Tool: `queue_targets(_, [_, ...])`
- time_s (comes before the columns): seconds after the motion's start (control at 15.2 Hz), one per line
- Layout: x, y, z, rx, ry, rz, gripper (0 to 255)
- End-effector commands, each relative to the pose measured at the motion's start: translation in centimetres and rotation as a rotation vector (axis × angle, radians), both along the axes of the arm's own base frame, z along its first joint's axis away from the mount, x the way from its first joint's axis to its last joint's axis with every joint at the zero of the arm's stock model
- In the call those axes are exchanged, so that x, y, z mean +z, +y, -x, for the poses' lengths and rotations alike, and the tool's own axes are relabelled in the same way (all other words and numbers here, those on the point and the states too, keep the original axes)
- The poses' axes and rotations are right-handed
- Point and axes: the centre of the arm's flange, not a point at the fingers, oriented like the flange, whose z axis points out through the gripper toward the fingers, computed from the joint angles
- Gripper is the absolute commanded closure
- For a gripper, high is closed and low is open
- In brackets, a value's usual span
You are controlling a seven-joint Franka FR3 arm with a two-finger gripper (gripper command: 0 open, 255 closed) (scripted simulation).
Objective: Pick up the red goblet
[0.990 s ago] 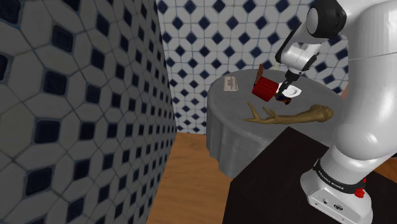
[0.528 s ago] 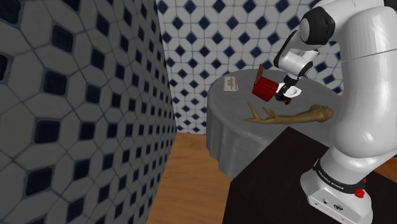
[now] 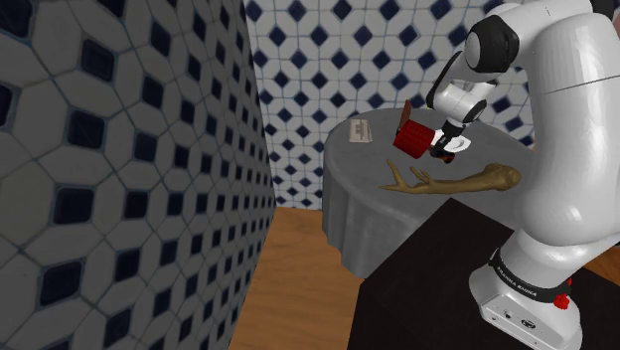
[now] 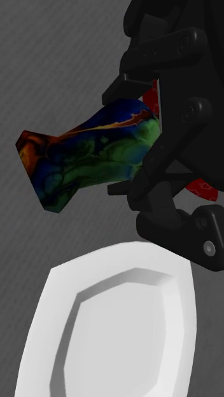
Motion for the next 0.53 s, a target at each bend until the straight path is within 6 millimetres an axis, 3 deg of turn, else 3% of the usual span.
queue_targets(0.0, [-0.1, 0.0, 0.0, 0.000, 0.001, 0.000, 255])
queue_targets(0.26, [-0.1, 0.0, 0.1, 0.000, 0.001, 0.000, 255])
queue_targets(0.46, [1.5, 0.0, 0.1, 0.000, 0.001, 0.000, 255])
